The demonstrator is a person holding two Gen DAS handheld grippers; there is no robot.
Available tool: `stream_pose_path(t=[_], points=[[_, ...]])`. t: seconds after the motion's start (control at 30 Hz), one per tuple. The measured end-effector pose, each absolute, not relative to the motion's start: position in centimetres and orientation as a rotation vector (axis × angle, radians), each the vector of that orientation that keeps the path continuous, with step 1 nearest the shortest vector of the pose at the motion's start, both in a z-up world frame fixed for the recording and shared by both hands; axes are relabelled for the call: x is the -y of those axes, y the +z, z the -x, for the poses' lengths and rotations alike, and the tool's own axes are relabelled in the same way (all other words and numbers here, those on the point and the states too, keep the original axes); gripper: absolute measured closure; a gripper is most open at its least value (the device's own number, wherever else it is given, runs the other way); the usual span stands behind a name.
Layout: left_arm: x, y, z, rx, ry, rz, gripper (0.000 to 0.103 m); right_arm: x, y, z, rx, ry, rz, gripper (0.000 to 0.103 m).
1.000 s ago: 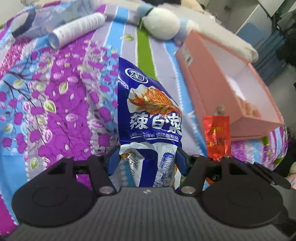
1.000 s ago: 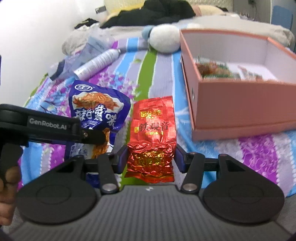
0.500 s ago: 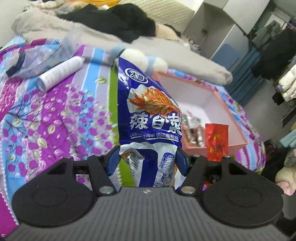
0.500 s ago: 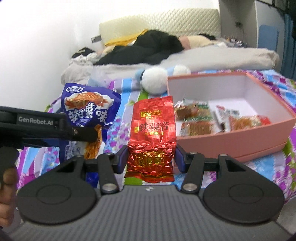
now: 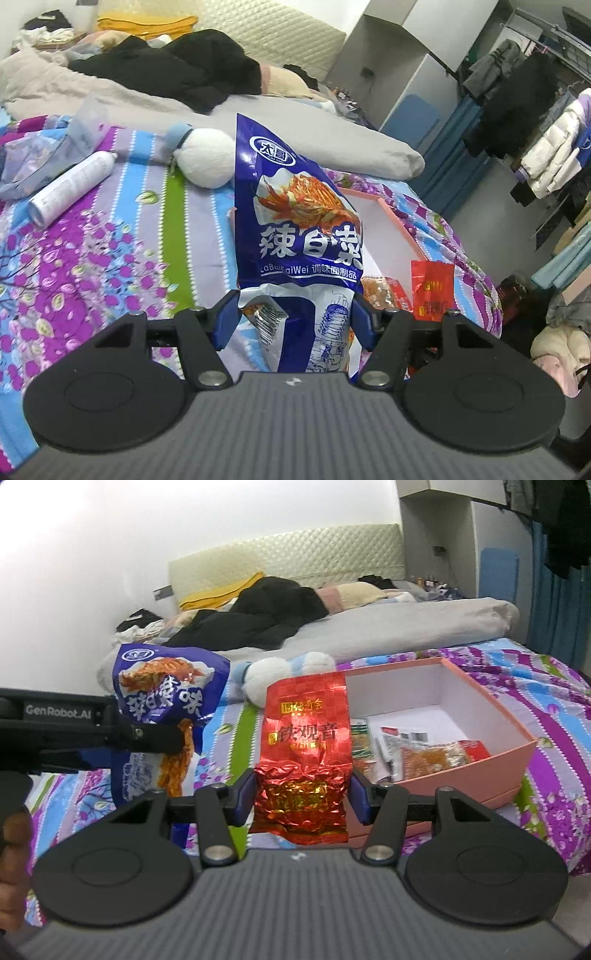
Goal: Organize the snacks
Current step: 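Carry both held packets up and over the pink box, then open both grippers to drop the packets into the box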
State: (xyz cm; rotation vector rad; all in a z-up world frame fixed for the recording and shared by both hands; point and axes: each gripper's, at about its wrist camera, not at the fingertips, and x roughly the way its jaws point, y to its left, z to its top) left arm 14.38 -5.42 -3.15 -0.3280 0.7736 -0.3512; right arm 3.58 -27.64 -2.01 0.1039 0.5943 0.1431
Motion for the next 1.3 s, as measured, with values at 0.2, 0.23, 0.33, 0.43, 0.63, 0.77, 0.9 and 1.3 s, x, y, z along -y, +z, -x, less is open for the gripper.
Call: stream_pose_path(t=[0.2,0.23,0.33,0.43,0.63,0.77,0.9,1.3], points=[[7.8,-3.3,-17.3,-0.794,-0.388,0.305,0.036,29.8,-2.5,-5.3,-0.607,0.1,-0.119,0.048],[8.1,-3.4,-18.0,-0.798,-0.394,0.306,0.036,30.2,-2.6,-5.7,-0.609,0.095,-0.122,0.048],[9.4,-3.8,-20.2,-0.81,-0.409,0.298,0.036,31.3,-2.9,-7.1,-0.617,0.076,-0.13,0.048],[10.7,-4.5,-22.8,-0.826,-0.417,0.288,0.036,32.4,-3.3,-8.8,-0.623,0.059,-0.128,0.048],[13.5,-6.4,-28.3,-0.859,-0.441,0.263,0.035,34.3,-4.7,-12.7,-0.645,0.037,-0.131,0.048],[15.2,-7.9,-31.6,-0.883,-0.457,0.254,0.035,35.5,-5.9,-15.4,-0.662,0.023,-0.137,0.048],[16.9,-9.3,-34.4,-0.9,-0.468,0.245,0.035,36.5,-7.2,-17.8,-0.682,0.015,-0.143,0.048],[19.0,-12.9,-39.6,-0.961,-0.497,0.195,0.031,38.2,-11.0,-22.7,-0.752,0.009,-0.165,0.047]])
